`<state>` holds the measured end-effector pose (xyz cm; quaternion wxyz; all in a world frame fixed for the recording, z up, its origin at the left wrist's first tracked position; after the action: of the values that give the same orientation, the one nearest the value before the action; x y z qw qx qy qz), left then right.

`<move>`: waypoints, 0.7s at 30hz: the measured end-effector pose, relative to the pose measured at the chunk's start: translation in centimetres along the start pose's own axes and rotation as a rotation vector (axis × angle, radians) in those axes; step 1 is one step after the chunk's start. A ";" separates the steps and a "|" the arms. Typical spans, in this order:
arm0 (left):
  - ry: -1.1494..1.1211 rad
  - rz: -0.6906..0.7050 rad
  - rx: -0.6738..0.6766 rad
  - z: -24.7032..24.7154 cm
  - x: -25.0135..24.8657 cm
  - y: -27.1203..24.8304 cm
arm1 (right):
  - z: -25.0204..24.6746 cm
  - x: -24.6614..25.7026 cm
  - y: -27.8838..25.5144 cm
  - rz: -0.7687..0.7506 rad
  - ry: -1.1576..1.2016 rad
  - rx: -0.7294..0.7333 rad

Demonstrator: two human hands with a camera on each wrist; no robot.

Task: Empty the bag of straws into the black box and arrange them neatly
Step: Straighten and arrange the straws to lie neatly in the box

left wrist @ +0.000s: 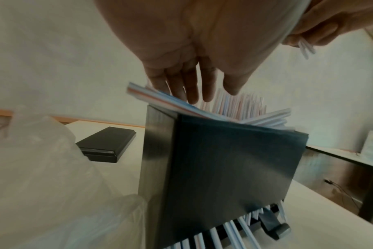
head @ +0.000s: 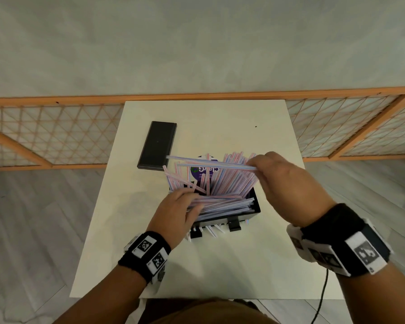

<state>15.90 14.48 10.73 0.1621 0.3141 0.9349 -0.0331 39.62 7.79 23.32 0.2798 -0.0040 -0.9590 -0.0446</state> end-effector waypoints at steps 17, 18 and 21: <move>-0.268 -0.495 -0.191 -2.1 5.9 -2.5 | 12.5 0.8 1.4 0.029 -0.022 0.324; -0.295 -0.501 -0.181 -2.1 5.8 -2.0 | 12.4 1.6 1.7 0.005 -0.005 0.301; -0.293 -0.522 -0.116 -1.9 5.4 -0.2 | 12.6 3.3 2.6 -0.001 0.074 0.257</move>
<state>11.18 17.75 10.74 0.2991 0.0455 0.9509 -0.0650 30.19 11.44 14.76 0.3129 0.0342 -0.9459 0.0784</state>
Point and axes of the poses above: each hand's wrist, its own y-axis towards the middle knuckle, its own z-axis out of the palm, x = y × z, the point moved 5 cm from there along y, towards the middle knuckle, and after that the axes turned 14 degrees about y, right-handed, at the moved point
